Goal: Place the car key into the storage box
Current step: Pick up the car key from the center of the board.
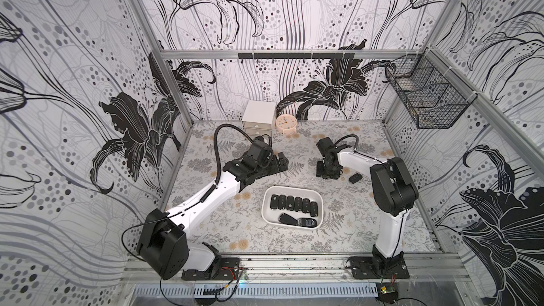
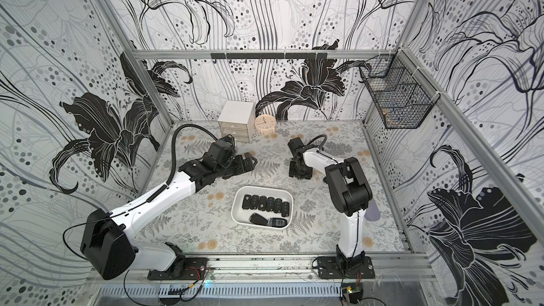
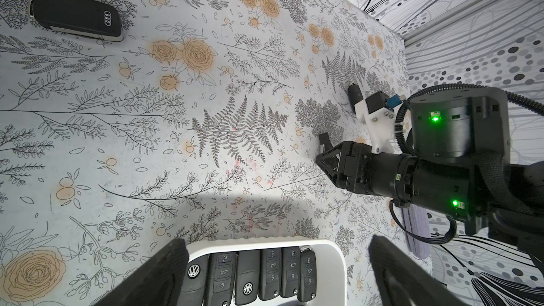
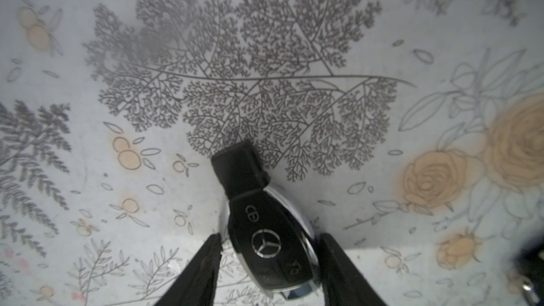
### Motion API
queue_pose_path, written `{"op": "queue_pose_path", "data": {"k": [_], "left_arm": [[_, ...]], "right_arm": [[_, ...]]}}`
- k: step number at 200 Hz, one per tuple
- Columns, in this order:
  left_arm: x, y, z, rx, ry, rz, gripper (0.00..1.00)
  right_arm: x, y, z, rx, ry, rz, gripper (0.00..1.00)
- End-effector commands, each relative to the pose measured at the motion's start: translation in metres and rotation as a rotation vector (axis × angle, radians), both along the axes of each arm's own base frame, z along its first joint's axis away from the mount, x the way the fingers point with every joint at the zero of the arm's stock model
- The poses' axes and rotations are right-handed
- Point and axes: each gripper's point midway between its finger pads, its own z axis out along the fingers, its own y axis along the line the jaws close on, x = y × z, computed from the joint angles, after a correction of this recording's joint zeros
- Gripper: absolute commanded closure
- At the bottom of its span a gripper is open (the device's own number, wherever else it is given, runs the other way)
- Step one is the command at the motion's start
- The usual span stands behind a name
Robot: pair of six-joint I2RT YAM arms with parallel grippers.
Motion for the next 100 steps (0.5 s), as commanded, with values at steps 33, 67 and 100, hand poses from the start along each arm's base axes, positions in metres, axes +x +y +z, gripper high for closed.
{"op": "queue_pose_path", "data": {"k": [33, 67, 100], "left_arm": [[0.007, -0.002, 0.008, -0.019, -0.034, 0.01, 0.01], [0.008, -0.003, 0.008, -0.019, -0.032, 0.008, 0.01], [0.008, -0.003, 0.009, -0.018, -0.034, 0.007, 0.01]], "right_arm": [[-0.004, -0.001, -0.018, -0.046, 0.054, 0.049, 0.51], [-0.003, 0.002, -0.022, -0.034, 0.064, 0.056, 0.53], [-0.004, 0.002, -0.027, -0.034, 0.075, 0.06, 0.61]]}}
